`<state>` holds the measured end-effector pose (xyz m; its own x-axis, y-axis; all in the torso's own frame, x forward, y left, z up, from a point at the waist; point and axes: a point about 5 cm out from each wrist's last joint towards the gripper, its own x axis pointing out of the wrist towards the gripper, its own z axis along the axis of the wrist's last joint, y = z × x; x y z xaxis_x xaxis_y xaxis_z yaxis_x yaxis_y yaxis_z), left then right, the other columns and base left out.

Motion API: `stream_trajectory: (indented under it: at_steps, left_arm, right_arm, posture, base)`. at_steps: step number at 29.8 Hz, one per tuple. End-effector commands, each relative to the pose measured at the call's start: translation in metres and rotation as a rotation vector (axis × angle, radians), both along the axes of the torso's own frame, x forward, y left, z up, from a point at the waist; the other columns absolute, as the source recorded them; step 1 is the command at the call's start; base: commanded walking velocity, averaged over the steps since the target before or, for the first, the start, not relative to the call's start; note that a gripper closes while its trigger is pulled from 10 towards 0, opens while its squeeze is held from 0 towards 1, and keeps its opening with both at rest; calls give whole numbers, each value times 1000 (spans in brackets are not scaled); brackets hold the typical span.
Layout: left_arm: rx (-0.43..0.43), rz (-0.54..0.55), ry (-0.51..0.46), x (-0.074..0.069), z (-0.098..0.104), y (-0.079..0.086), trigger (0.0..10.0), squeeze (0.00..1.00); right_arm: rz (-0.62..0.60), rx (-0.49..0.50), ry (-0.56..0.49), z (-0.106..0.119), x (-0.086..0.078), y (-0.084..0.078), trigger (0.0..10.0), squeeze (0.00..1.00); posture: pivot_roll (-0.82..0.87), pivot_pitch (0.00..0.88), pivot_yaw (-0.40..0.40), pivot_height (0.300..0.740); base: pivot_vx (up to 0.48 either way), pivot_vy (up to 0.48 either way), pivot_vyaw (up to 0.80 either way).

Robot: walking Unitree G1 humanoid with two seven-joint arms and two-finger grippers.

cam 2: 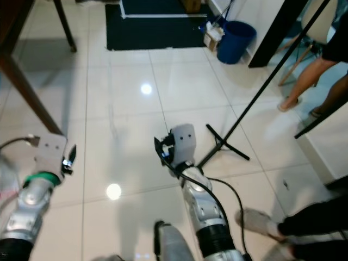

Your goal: Setting the table

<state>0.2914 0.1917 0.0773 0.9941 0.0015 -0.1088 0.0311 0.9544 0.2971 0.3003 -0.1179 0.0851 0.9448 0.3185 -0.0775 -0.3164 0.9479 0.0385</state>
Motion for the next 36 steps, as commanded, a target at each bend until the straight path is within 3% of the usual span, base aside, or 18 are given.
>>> stream_trajectory:
  at_steps: [1,36]
  left_arm:
    - [16,24,44,-9,-11,10,10000,0]
    - [6,-8,34,-8,-9,4,10000,0]
  right_arm:
    - [11,6,8,-4,-3,6,10000,0]
    - [-12,10,9,-6,-4,4,10000,0]
  posture:
    - [-84,60,17,740]
    - [-90,67,26,740]
  base:
    - [480,0,0]
    - [480,0,0]
